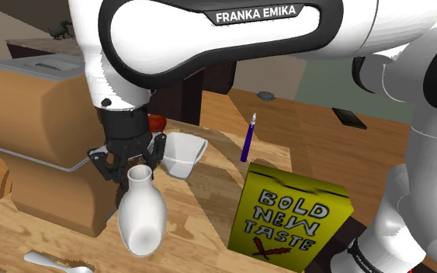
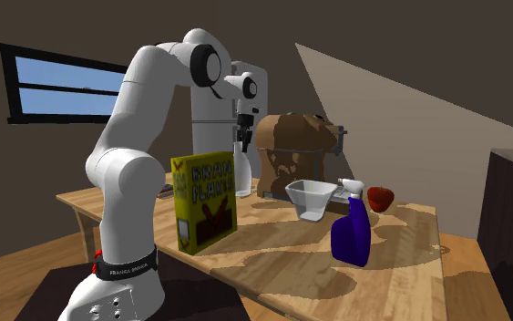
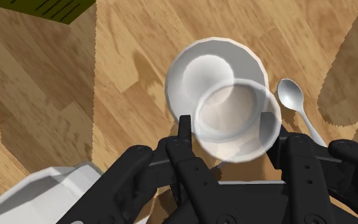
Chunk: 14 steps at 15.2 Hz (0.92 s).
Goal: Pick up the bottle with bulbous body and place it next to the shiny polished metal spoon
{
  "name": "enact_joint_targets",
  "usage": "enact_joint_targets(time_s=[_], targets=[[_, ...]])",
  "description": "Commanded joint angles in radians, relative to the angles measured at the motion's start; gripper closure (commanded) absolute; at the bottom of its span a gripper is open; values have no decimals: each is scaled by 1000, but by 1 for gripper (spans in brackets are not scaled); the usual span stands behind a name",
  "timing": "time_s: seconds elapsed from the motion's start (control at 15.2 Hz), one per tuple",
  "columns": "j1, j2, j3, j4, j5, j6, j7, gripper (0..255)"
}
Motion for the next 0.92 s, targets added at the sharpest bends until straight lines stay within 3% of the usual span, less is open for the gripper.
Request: enact_joint_targets(time_s=[0.0, 0.4, 0.86], targets=[[-2, 3, -1, -25, -1, 28, -1, 255], [-4, 14, -4, -90, -6, 104, -2, 255], [-4, 14, -4, -90, -6, 104, -2, 255]])
